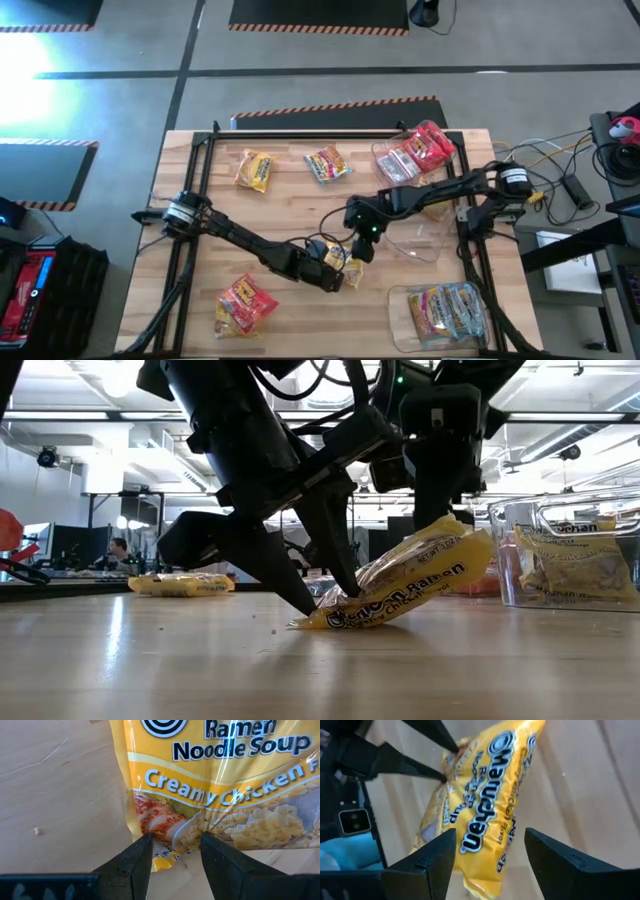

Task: Sort Maruchan noodles
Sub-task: Put the yellow noodle pack into the middle transparent bin

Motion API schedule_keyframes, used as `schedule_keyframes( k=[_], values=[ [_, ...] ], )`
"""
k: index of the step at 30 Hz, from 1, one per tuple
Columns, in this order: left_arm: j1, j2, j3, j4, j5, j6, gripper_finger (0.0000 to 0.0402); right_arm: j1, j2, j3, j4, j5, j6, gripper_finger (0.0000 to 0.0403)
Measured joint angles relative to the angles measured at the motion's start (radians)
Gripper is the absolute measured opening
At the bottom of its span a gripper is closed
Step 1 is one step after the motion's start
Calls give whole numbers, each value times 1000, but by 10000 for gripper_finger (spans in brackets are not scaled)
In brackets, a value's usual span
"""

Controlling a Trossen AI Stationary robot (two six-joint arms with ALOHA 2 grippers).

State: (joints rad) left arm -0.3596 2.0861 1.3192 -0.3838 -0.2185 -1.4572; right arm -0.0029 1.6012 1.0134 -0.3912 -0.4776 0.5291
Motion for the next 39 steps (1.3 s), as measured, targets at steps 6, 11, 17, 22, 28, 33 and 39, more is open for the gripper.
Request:
schedule_keyframes(
  k=[6,11,17,22,28,33,39],
  values=[
    [0,0,-1,2,-9,-10,146,-1,45,0,17,-59,14,223],
    [-1,0,-2,1,-25,-21,146,0,65,0,48,-104,23,219],
    [-2,0,-2,0,-29,-30,145,0,61,0,61,-105,20,217],
    [-13,1,-2,-2,-79,-102,145,-1,61,0,61,-103,14,191],
    [-32,2,-4,-4,-126,-157,145,-2,61,0,60,-103,0,152],
    [-71,-7,0,26,-261,-139,145,-3,61,0,47,-106,-10,142],
    [-111,-19,26,10,-422,-96,145,-6,60,0,49,-120,-21,140]
  ],
)
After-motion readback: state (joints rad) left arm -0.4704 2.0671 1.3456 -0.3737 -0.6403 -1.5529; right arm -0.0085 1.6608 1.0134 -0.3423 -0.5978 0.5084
